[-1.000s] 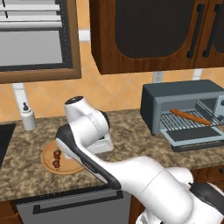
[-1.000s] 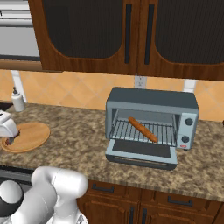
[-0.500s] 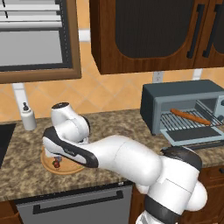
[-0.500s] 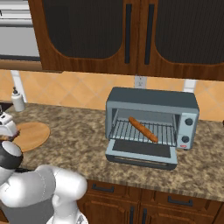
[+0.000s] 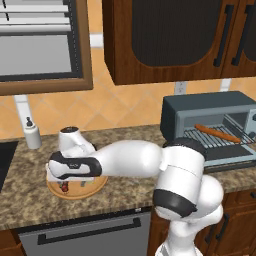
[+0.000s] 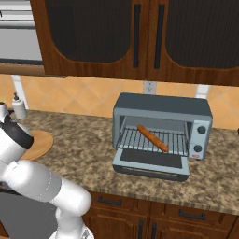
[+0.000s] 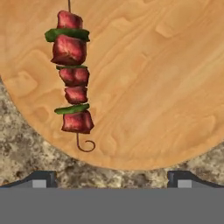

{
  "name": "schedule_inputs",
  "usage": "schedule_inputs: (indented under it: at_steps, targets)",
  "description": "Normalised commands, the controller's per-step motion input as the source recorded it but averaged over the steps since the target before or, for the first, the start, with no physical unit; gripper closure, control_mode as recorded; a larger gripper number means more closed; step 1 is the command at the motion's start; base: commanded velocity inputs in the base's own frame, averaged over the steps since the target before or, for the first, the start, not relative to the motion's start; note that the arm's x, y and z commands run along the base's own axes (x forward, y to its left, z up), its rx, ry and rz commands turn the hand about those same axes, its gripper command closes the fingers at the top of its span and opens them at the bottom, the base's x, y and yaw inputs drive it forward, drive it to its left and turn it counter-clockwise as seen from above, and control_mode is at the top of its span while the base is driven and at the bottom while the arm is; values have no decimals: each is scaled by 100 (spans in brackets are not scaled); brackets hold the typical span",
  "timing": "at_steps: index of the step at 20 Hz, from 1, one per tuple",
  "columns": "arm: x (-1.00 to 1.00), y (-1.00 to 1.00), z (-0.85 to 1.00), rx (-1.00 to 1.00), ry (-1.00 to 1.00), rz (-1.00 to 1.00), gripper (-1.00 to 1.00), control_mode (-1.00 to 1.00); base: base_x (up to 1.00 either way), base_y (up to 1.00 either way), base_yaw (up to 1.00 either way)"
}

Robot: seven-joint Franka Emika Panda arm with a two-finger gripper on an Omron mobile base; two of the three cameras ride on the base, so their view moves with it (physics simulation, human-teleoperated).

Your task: Pick up the kebab skewer and baguette bread, and place them inside the toaster oven. Close the toaster oven door and start by setting the timer.

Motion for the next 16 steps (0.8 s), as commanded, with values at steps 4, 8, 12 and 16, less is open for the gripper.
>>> schedule_inputs:
  at_steps: [4,8,12,16]
  targets:
    - [42,53,-43,0,0,0,-100,-100,0,0,0]
    - [38,36,-22,0,0,0,-100,-100,0,0,0]
    - [27,19,-15,0,0,0,-100,-100,0,0,0]
    - [24,19,-1,0,0,0,-100,-100,0,0,0]
